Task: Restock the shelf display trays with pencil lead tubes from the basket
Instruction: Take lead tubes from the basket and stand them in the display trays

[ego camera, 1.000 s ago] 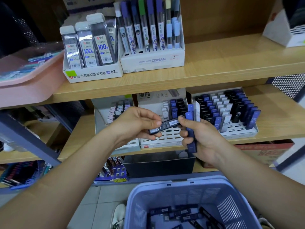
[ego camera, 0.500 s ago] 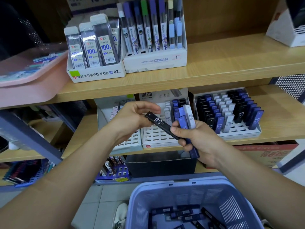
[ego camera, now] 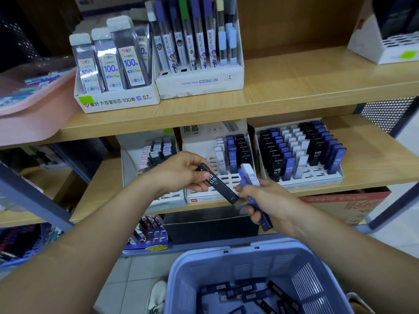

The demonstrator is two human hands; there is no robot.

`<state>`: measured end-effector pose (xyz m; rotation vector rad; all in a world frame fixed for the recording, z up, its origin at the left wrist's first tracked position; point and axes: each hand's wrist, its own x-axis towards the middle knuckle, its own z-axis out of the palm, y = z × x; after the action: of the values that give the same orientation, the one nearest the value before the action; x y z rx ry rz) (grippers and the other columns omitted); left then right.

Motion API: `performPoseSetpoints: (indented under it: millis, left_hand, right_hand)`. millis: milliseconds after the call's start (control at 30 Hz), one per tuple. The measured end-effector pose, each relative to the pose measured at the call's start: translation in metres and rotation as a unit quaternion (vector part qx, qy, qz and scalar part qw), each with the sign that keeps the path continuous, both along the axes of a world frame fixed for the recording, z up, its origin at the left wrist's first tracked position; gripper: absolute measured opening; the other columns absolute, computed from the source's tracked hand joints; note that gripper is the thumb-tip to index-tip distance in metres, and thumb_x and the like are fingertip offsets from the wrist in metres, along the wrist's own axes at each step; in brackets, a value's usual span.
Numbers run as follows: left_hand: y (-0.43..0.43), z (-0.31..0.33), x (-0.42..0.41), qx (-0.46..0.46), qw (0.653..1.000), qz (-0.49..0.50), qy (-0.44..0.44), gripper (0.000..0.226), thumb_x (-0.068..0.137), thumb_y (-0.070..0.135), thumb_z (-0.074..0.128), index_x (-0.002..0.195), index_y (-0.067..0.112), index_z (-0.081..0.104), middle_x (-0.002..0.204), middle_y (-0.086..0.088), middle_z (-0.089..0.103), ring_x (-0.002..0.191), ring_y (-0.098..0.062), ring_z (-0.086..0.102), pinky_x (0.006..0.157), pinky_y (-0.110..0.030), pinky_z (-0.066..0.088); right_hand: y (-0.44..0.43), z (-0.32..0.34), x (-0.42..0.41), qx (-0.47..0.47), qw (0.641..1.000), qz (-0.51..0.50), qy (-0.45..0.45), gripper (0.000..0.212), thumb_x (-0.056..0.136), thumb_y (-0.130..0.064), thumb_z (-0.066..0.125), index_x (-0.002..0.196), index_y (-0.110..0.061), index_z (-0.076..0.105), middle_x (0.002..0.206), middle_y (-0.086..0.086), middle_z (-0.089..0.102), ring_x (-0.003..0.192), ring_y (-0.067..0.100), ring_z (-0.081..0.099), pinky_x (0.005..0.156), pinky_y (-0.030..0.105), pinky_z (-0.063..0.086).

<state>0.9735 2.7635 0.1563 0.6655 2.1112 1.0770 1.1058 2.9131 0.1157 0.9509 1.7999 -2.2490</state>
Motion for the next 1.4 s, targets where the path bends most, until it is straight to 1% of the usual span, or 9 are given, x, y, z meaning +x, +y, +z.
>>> performPoseSetpoints:
  millis: [133, 233, 333, 467, 633, 767, 900, 1067, 1400]
  left_hand:
    - [0.014, -0.008, -0.001, 0.05, 0.996, 0.059, 0.04, 0.011, 0.093, -0.001, 0.055, 0.092, 0.009, 0.06, 0.082, -0.014, 0.067, 0.065, -0.01, 0.068, 0.06, -0.016, 0.055]
    - [0.029, -0.02, 0.0, 0.083, 0.987, 0.098, 0.095, 0.012, 0.089, 0.0, 0.061, 0.09, 0.012, 0.059, 0.085, -0.017, 0.069, 0.066, -0.014, 0.07, 0.067, -0.025, 0.059]
    - [0.045, -0.031, 0.003, 0.061, 0.979, 0.088, 0.174, 0.013, 0.086, 0.004, 0.067, 0.087, 0.017, 0.062, 0.082, -0.009, 0.071, 0.072, -0.016, 0.07, 0.074, -0.04, 0.058]
    - [0.062, -0.046, 0.004, 0.045, 0.97, 0.061, 0.229, 0.012, 0.085, 0.009, 0.07, 0.091, 0.018, 0.067, 0.085, -0.003, 0.071, 0.08, -0.017, 0.068, 0.082, -0.04, 0.056]
    - [0.07, -0.053, 0.006, -0.007, 0.941, 0.014, 0.339, 0.022, 0.089, 0.019, 0.066, 0.111, 0.02, 0.069, 0.098, -0.004, 0.072, 0.083, -0.016, 0.064, 0.08, -0.025, 0.051]
    - [0.071, -0.055, 0.001, -0.033, 0.936, -0.021, 0.351, 0.031, 0.094, 0.018, 0.058, 0.125, 0.021, 0.063, 0.104, -0.008, 0.071, 0.047, 0.0, 0.048, 0.052, -0.008, 0.038]
    - [0.076, -0.055, 0.003, -0.058, 0.913, -0.07, 0.398, 0.038, 0.098, 0.012, 0.051, 0.135, 0.02, 0.052, 0.12, -0.011, 0.065, 0.094, -0.016, 0.066, 0.082, -0.024, 0.05]
    - [0.082, -0.055, 0.006, 0.023, 0.93, 0.0, 0.366, 0.024, 0.091, 0.01, 0.062, 0.113, 0.017, 0.059, 0.094, -0.001, 0.063, 0.088, -0.017, 0.063, 0.081, -0.032, 0.054]
    - [0.084, -0.049, 0.008, -0.01, 0.892, -0.028, 0.451, 0.024, 0.093, 0.013, 0.058, 0.112, 0.017, 0.071, 0.107, -0.003, 0.069, 0.101, -0.019, 0.061, 0.09, -0.026, 0.045]
  right_hand:
    - [0.019, 0.003, 0.011, -0.024, 0.999, -0.028, 0.024, 0.011, 0.095, 0.001, 0.053, 0.104, -0.002, 0.059, 0.073, 0.013, 0.06, 0.049, 0.013, 0.048, 0.039, 0.018, 0.04]
    - [0.032, 0.009, 0.023, -0.046, 0.998, -0.025, 0.038, 0.01, 0.097, -0.013, 0.059, 0.104, -0.006, 0.058, 0.07, 0.011, 0.062, 0.049, 0.015, 0.056, 0.043, 0.02, 0.048]
    - [0.044, 0.013, 0.032, -0.011, 0.999, -0.03, 0.024, 0.014, 0.097, -0.023, 0.059, 0.104, -0.011, 0.057, 0.063, 0.007, 0.06, 0.043, 0.012, 0.049, 0.038, 0.017, 0.039]
    - [0.059, 0.01, 0.035, 0.016, 0.998, -0.06, 0.013, 0.023, 0.097, -0.026, 0.059, 0.111, -0.008, 0.057, 0.058, 0.003, 0.05, 0.04, 0.008, 0.033, 0.034, 0.015, 0.023]
    - [0.072, 0.01, 0.037, -0.013, 0.999, -0.051, 0.007, 0.037, 0.092, -0.014, 0.062, 0.126, -0.004, 0.052, 0.061, 0.005, 0.053, 0.043, 0.009, 0.033, 0.035, 0.017, 0.021]
    - [0.074, 0.013, 0.035, -0.029, 0.998, -0.057, 0.016, 0.03, 0.093, -0.008, 0.057, 0.12, 0.002, 0.06, 0.064, 0.006, 0.055, 0.046, 0.01, 0.038, 0.036, 0.016, 0.026]
    - [0.073, 0.018, 0.033, -0.044, 0.998, -0.046, 0.01, 0.03, 0.093, -0.016, 0.063, 0.12, -0.005, 0.062, 0.07, 0.008, 0.06, 0.048, 0.011, 0.045, 0.036, 0.016, 0.031]
    - [0.074, 0.018, 0.029, -0.035, 0.998, -0.043, 0.012, 0.033, 0.091, -0.021, 0.067, 0.121, -0.009, 0.061, 0.07, 0.007, 0.064, 0.045, 0.009, 0.039, 0.035, 0.015, 0.026]
    - [0.069, 0.018, 0.022, -0.082, 0.995, -0.042, 0.04, 0.02, 0.093, -0.01, 0.056, 0.109, -0.006, 0.068, 0.066, 0.006, 0.059, 0.047, 0.01, 0.04, 0.037, 0.015, 0.027]
